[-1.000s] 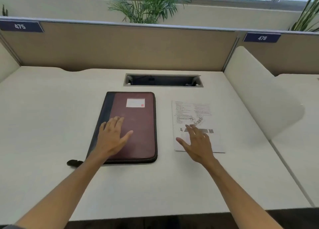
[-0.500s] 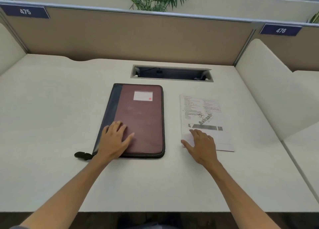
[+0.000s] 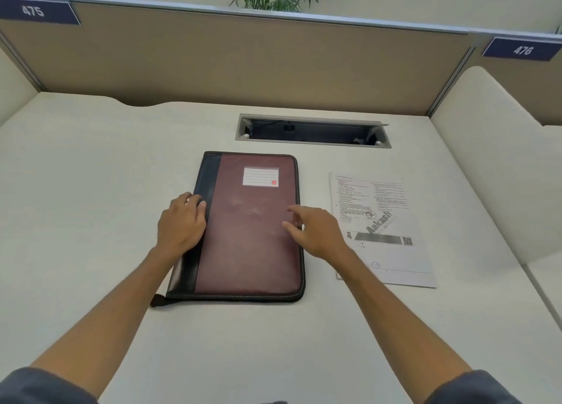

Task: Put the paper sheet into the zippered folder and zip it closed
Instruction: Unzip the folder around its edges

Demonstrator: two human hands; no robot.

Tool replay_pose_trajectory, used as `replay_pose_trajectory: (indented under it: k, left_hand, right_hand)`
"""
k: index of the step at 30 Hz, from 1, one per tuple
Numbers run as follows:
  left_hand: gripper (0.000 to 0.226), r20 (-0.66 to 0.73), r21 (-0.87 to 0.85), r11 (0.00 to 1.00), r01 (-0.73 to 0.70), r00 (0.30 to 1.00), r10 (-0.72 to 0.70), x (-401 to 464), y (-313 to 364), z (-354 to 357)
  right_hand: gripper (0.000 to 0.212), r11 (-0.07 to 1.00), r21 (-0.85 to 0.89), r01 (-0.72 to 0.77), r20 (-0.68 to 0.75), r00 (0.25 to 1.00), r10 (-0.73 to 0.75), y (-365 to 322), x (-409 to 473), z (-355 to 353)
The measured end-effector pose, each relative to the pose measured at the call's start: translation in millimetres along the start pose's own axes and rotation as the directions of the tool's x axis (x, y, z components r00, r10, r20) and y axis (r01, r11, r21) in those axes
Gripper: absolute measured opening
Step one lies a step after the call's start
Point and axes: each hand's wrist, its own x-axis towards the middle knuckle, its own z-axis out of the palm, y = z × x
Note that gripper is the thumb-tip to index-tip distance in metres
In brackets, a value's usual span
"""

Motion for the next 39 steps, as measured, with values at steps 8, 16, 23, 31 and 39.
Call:
replay_pose_trajectory:
  k: [8, 16, 23, 31, 39]
  left_hand:
    - [0.037, 0.029, -0.054, 0.995, 0.088, 0.996, -0.086, 51, 4, 10]
    - [0.051, 0.06, -0.087, 0.988, 0.129, 0.99, -0.124, 108, 4, 27]
    - [0.054, 0.068, -0.173, 0.976, 0.135, 0.99, -0.125, 141, -1, 39]
    - [0.058, 0.107, -0.185, 0.976, 0.116, 0.99, -0.097, 164, -13, 43]
    - [0.058, 0.047, -0.232, 0.969, 0.089, 0.996, -0.08, 165, -20, 52]
  right_hand:
    - [0.036, 1.0, -0.002, 0.028, 0.02, 0.999, -0.028, -19, 74, 12]
    - [0.034, 0.999, 0.042, 0.014, 0.059, 0.998, -0.016, -26, 141, 31]
    - [0.028, 0.997, 0.012, 0.076, 0.083, 0.994, -0.076, -31, 186, 47]
    - [0.038, 0.983, -0.073, 0.169, 0.103, 0.981, -0.162, -45, 230, 62]
    - [0.037, 0.988, -0.064, 0.138, 0.281, 0.953, -0.115, -67, 277, 73]
